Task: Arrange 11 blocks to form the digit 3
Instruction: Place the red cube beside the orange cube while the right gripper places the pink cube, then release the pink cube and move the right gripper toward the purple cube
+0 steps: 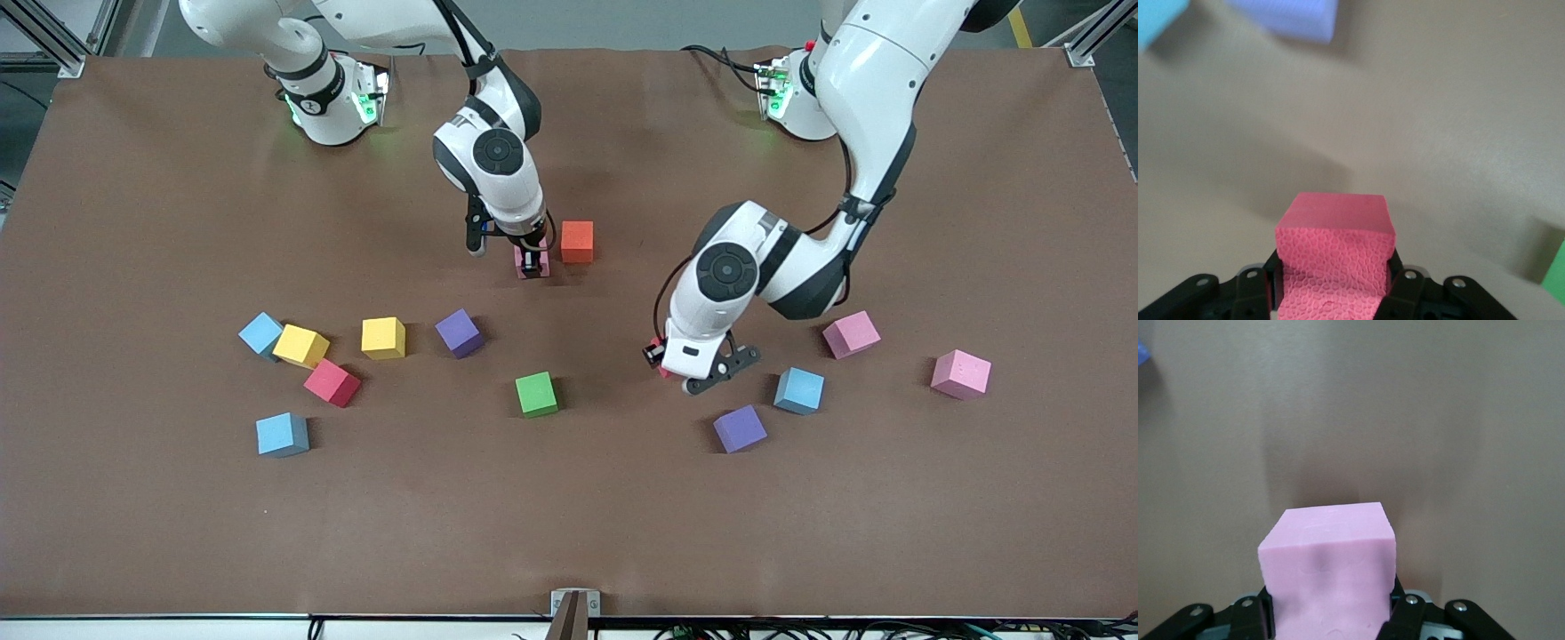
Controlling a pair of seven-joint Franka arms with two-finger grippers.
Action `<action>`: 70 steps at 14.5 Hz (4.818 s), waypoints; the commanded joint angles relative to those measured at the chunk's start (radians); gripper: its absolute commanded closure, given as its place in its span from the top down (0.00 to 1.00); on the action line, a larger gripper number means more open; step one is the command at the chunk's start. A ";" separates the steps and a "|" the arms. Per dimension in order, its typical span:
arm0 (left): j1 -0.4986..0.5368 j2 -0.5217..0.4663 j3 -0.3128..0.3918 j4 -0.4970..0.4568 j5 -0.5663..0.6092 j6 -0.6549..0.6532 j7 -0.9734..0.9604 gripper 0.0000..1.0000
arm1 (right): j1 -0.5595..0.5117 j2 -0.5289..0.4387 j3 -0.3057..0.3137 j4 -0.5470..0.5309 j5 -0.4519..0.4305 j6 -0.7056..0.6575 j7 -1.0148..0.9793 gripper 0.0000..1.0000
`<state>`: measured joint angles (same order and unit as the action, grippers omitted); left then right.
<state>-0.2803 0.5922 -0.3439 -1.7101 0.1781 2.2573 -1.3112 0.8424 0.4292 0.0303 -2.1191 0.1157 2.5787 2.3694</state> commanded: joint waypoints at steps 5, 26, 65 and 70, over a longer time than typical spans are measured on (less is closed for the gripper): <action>0.007 -0.100 -0.107 -0.179 -0.011 0.011 -0.640 0.20 | -0.005 -0.033 0.046 -0.064 0.019 0.067 0.085 0.35; -0.065 -0.160 -0.196 -0.484 -0.008 0.272 -1.373 0.20 | 0.006 -0.015 0.065 -0.051 0.019 0.060 0.096 0.38; -0.099 -0.095 -0.191 -0.447 0.032 0.324 -1.373 0.20 | -0.193 -0.248 0.054 0.042 0.001 -0.471 -0.937 1.00; -0.099 -0.094 -0.193 -0.445 0.032 0.324 -1.373 0.36 | -0.322 -0.236 0.054 0.085 -0.073 -0.462 -1.590 1.00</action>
<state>-0.3735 0.4680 -0.5416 -2.1744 0.1847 2.5644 -2.6749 0.5700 0.1931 0.0709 -2.0566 0.0738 2.1236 1.0174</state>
